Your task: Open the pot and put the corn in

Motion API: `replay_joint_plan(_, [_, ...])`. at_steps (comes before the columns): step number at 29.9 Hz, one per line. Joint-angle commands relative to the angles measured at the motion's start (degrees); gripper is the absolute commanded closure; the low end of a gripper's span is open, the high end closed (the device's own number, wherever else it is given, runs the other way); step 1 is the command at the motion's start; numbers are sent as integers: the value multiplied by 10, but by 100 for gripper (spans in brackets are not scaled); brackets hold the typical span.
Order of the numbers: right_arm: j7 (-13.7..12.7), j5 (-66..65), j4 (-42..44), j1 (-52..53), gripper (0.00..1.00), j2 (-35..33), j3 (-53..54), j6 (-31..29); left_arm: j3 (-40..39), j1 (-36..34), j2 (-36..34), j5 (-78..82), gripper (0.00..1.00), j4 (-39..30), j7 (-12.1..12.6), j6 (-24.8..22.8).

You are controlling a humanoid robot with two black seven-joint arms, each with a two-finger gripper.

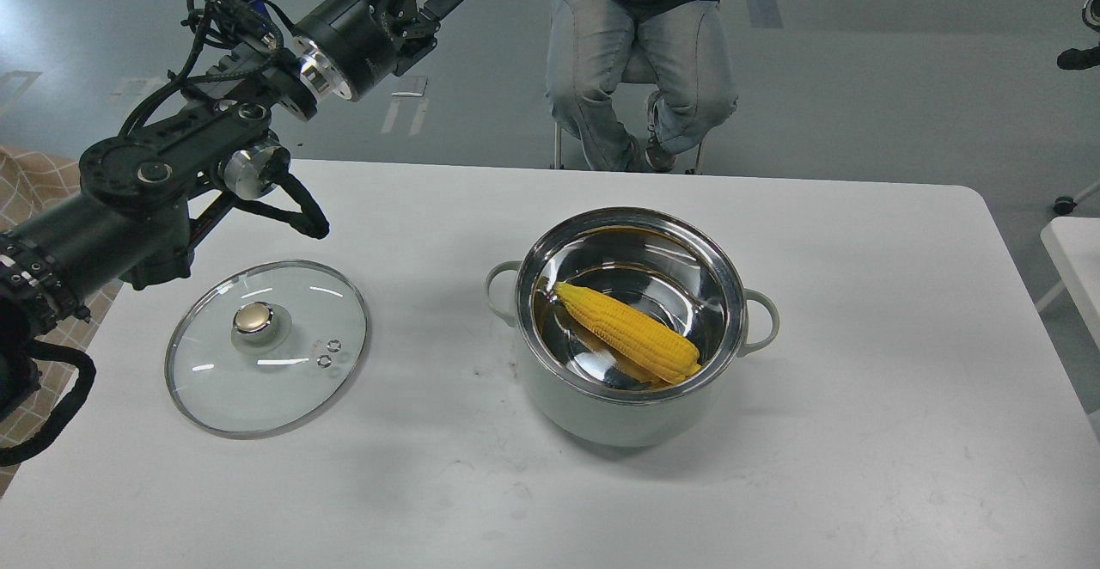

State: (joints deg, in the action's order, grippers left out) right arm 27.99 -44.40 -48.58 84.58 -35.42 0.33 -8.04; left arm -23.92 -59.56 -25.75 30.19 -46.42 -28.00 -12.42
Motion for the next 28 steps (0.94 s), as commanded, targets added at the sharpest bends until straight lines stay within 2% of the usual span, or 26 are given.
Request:
replay_joint_plan(1, [0, 78, 13, -104, 0, 6, 116, 8, -33, 19, 13, -19, 2, 25, 0, -7])
replay_joint_plan(3, [0, 97, 13, -141, 0, 10, 157, 9, -41, 22, 18, -23, 2, 30, 0, -8])
replay_joint_plan(6, [0, 135, 17, -225, 0, 53, 259, 14, -48, 24, 33, -27, 2, 50, 0, -21])
replay_joint_plan(8, [0, 146, 37, -281, 0, 98, 336, 20, -67, 51, 57, -45, 2, 70, 0, -46])
replay_joint_plan(9, [0, 146, 37, -282, 0, 98, 336, 20, -67, 52, 57, -45, 2, 70, 0, -46])
replay_joint_plan(11, [0, 146, 66, -314, 0, 135, 388, 20, -89, 74, 70, -68, 2, 93, 0, -82])
replay_joint_plan(14, [0, 148, 89, -341, 0, 169, 421, 19, -97, 80, 93, -71, 2, 127, 0, -102])
replay_joint_plan(21, [0, 148, 86, -377, 0, 199, 442, 18, -98, 102, 113, -72, 2, 136, 0, -134])
replay_joint_plan(28, [0, 148, 85, -395, 0, 212, 453, 19, -98, 115, 131, -72, 2, 156, 0, -135])
